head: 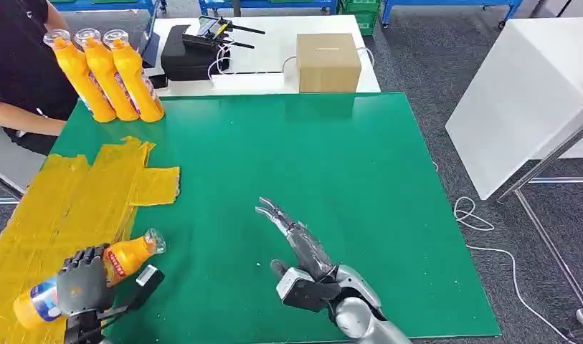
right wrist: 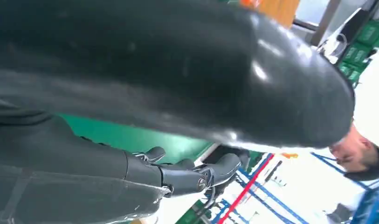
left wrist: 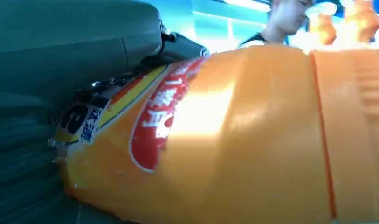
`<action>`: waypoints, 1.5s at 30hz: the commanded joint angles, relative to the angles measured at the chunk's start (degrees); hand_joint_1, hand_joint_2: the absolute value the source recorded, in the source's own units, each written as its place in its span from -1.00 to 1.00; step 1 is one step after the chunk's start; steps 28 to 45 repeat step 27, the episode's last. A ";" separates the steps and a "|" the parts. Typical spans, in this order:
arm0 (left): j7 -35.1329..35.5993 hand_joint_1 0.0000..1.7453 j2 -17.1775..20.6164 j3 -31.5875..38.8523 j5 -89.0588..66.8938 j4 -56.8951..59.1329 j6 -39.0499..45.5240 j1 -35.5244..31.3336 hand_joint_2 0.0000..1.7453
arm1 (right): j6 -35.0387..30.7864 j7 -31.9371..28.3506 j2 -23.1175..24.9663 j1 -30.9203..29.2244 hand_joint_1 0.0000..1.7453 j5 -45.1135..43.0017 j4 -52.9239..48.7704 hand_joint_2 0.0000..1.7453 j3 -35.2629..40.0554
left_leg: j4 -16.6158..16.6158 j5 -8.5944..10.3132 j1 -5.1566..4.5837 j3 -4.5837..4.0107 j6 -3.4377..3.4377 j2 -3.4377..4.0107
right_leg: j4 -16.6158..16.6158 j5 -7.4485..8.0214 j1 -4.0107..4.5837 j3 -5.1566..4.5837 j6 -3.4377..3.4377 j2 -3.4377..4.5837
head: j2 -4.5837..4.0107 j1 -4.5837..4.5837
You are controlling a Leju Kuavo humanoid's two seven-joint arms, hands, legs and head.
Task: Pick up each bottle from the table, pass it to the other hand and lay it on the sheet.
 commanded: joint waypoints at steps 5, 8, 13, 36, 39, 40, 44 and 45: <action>-1.87 -1.00 6.63 -5.63 2.94 28.86 -0.70 -7.79 -1.00 | 0.60 -0.32 -1.22 -3.57 -1.00 -0.43 3.80 -1.00 1.75 | -0.32 0.23 0.00 0.44 -0.12 0.17 | -0.25 0.29 -0.06 0.42 -0.04 0.13 | 0.00 -0.02; -4.11 -1.00 6.27 -6.21 3.47 24.71 -0.70 -6.06 -1.00 | 0.58 -0.31 -1.45 -3.22 -1.00 -0.37 3.69 -1.00 1.47 | -0.23 0.31 -0.02 0.36 -0.18 0.06 | -0.17 0.32 -0.11 0.37 -0.04 0.10 | 0.00 -0.04; -6.25 -1.00 5.71 -7.24 4.30 20.33 -0.70 -3.77 -1.00 | 0.49 -0.29 -1.46 -2.93 -1.00 -0.06 4.04 -1.00 1.14 | -0.15 0.32 -0.04 0.65 -0.20 -0.13 | -0.07 0.18 -0.10 0.70 -0.12 -0.09 | 0.00 -0.02; -34.66 -1.00 -5.51 -3.36 52.13 -6.55 -3.50 2.90 -1.00 | -2.42 -1.63 -0.68 2.19 -1.00 2.46 1.94 -1.00 -1.32 | 0.05 0.36 0.03 0.20 -0.18 -0.39 | -0.03 0.15 0.07 0.25 -0.15 -0.41 | 0.00 0.00; -34.66 -1.00 -5.51 -3.36 52.13 -6.55 -3.50 2.90 -1.00 | -2.42 -1.63 -0.68 2.19 -1.00 2.46 1.94 -1.00 -1.32 | 0.05 0.36 0.03 0.20 -0.18 -0.39 | -0.03 0.15 0.07 0.25 -0.15 -0.41 | 0.00 0.00; -34.66 -1.00 -5.51 -3.36 52.13 -6.55 -3.50 2.90 -1.00 | -2.42 -1.63 -0.68 2.19 -1.00 2.46 1.94 -1.00 -1.32 | 0.05 0.36 0.03 0.20 -0.18 -0.39 | -0.03 0.15 0.07 0.25 -0.15 -0.41 | 0.00 0.00; -34.66 -1.00 -5.51 -3.36 52.13 -6.55 -3.50 2.90 -1.00 | -2.42 -1.63 -0.68 2.19 -1.00 2.46 1.94 -1.00 -1.32 | 0.05 0.36 0.03 0.20 -0.18 -0.39 | -0.03 0.15 0.07 0.25 -0.15 -0.41 | 0.00 0.00; -34.66 -1.00 -5.51 -3.36 52.13 -6.55 -3.50 2.90 -1.00 | -2.42 -1.63 -0.68 2.19 -1.00 2.46 1.94 -1.00 -1.32 | 0.05 0.36 0.03 0.20 -0.18 -0.39 | -0.03 0.15 0.07 0.25 -0.15 -0.41 | 0.00 0.00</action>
